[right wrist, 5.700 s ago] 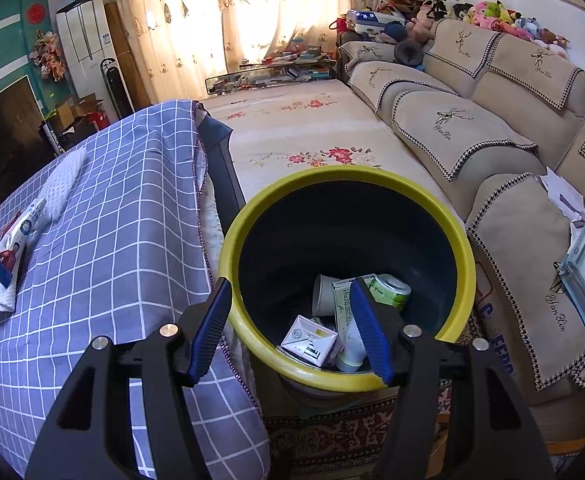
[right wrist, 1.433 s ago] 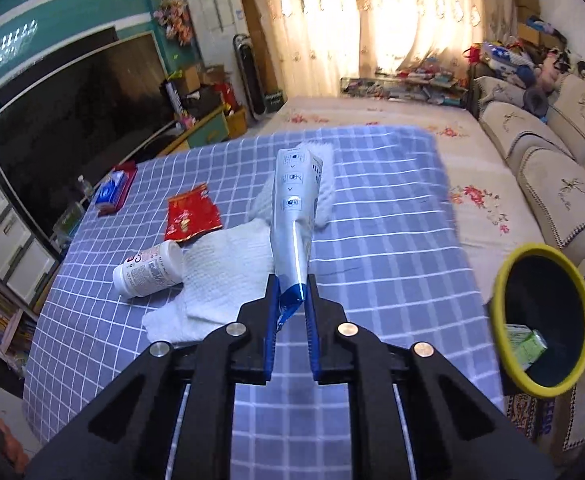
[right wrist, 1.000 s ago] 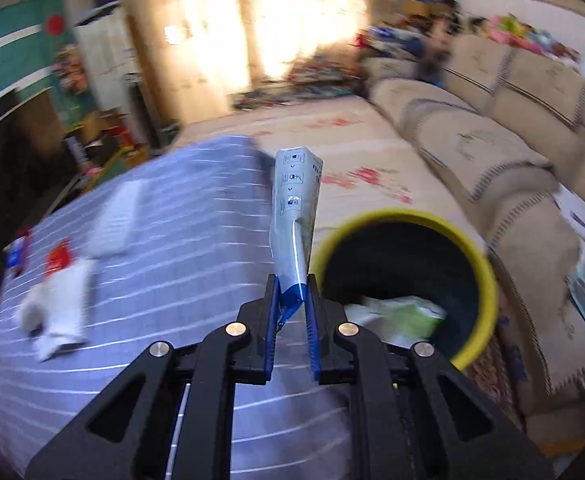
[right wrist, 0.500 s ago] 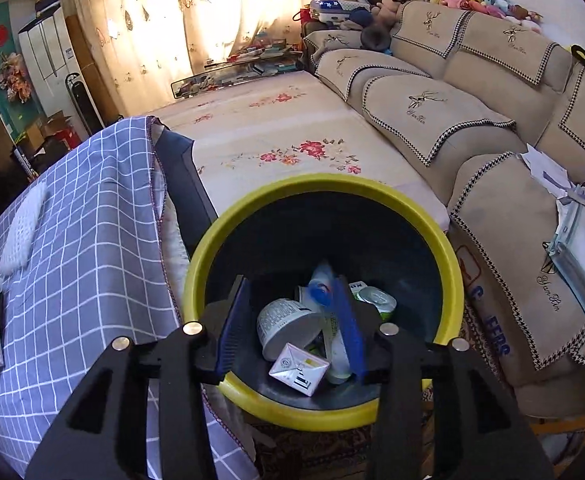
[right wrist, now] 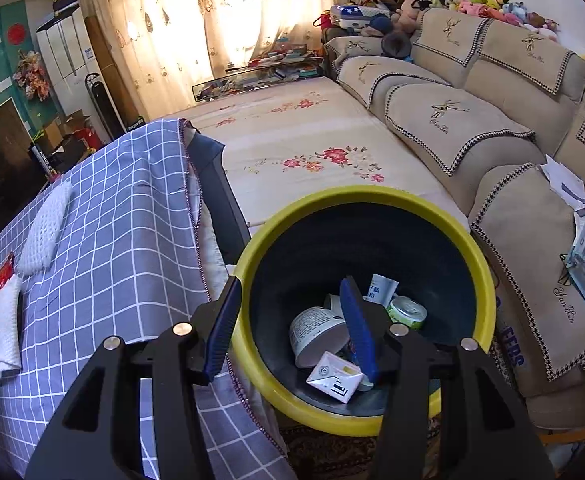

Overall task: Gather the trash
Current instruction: 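Grasp the white pill bottle with the left gripper and drop it into the bin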

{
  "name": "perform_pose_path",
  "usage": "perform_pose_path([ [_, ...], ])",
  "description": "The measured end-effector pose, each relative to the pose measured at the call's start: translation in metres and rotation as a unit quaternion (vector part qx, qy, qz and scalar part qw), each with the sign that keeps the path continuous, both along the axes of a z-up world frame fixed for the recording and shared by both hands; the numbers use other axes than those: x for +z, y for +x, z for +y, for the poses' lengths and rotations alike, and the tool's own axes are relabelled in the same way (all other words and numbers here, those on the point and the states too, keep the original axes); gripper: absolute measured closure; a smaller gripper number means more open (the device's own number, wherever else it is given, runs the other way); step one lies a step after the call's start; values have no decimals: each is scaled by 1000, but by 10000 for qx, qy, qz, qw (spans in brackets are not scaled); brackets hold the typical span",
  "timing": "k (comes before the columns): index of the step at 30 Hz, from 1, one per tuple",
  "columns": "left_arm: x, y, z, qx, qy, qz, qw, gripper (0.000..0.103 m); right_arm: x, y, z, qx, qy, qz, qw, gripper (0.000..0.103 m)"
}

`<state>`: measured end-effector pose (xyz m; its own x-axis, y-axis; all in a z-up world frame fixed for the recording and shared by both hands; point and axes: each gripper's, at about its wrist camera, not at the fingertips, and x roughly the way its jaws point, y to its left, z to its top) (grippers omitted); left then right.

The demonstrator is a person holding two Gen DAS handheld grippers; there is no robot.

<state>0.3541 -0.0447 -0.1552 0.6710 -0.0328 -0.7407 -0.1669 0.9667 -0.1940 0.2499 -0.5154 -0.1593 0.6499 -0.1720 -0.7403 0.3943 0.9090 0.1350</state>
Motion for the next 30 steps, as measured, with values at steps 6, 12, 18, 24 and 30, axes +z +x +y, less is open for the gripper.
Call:
perform_pose_path([
  [6,-13,14,-5,425,81,184,9989,5,-2,6,1,43,44,10,10000,53],
  [12,-27,24,-19,423,238,339,9982,5,-7,13,3,116,89,54,9999,53],
  [18,-35,26,-10,457,211,385,9980,14,-10,15,4,174,114,57,9998,53],
  [24,-35,17,-4,109,147,362,9992,15,-12,13,3,192,153,45,9997,53],
  [30,-26,-9,10,-135,241,281,9992,15,-7,11,2,173,146,-7,9997,53],
])
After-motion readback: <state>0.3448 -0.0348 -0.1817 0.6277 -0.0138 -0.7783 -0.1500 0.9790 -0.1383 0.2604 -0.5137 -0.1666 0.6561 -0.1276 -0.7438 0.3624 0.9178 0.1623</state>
